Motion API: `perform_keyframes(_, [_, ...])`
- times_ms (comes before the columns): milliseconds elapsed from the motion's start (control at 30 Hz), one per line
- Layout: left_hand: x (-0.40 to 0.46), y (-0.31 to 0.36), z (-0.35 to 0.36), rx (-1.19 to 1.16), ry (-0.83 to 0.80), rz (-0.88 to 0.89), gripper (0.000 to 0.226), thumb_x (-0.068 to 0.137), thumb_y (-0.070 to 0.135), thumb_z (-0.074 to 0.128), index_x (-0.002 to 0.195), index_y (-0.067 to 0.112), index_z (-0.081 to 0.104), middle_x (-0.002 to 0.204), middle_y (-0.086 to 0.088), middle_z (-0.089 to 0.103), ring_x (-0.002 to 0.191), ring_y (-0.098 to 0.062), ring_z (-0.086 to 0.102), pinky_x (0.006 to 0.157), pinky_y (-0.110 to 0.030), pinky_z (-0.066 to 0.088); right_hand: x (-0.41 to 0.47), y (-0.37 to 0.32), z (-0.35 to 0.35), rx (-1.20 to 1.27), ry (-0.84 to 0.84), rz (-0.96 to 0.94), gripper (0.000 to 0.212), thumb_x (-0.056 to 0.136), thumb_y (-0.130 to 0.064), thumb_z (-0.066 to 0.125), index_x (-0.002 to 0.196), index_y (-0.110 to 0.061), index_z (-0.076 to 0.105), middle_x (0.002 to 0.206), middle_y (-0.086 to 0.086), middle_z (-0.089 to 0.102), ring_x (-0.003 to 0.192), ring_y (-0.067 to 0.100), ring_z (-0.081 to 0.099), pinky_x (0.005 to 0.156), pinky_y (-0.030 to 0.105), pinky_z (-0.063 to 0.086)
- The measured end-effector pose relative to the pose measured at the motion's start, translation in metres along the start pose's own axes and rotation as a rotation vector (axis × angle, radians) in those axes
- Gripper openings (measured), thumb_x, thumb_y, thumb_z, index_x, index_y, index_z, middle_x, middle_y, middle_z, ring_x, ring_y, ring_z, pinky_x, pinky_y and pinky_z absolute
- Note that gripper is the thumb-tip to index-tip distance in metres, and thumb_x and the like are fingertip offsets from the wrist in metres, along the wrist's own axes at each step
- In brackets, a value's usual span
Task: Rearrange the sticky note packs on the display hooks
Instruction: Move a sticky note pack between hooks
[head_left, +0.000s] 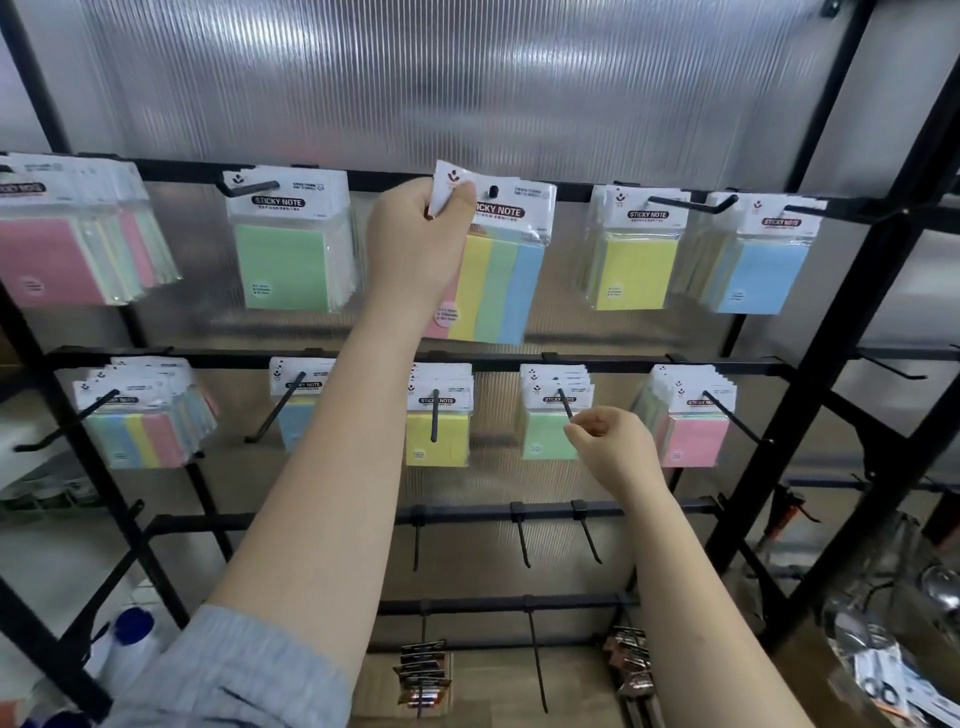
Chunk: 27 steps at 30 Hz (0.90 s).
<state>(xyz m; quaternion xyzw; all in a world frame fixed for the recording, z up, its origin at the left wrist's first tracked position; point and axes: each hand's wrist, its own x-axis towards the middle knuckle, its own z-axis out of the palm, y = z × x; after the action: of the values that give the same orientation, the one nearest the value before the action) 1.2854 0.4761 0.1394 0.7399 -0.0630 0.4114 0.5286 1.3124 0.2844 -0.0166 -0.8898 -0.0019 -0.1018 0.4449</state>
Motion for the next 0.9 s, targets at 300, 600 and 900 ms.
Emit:
perform_keyframes(300, [0.007,-0.021,0.009,0.065,-0.012,-0.041,0.048,0.093,0.034,0.055,0.057,0.02,0.028,0.054,0.006,0.028,0.052,-0.008,0.025,0.049,-0.025,0.018,0.012,0.008,0.004,-0.11,-0.047,-0.014,0.041,0.091,-0.016,0.048,0.06,-0.032,0.026,0.059,-0.011,0.029,0.064,0.01,0.032,0.05,0.016,0.02])
perform_keyframes(600, [0.041,-0.041,0.028,0.133,0.043,-0.069,0.047,0.088,0.031,0.065,0.055,0.02,0.033,0.053,0.01,0.033,0.047,-0.003,0.025,0.04,-0.017,0.018,0.032,0.01,0.01,-0.094,-0.099,-0.005,0.011,0.094,-0.02,0.05,0.09,-0.02,0.061,0.088,-0.008,0.057,0.091,0.022,0.05,0.069,0.022,0.039])
perform_keyframes(900, [0.057,-0.061,0.045,0.254,0.197,-0.185,0.042,0.08,0.054,0.066,0.073,0.018,0.045,0.062,0.011,0.042,0.054,-0.004,0.037,0.047,-0.02,0.025,0.055,0.009,0.011,-0.085,-0.026,0.015,0.031,0.093,-0.022,0.05,0.119,-0.01,0.061,0.12,0.005,0.063,0.11,0.026,0.056,0.081,0.024,0.042])
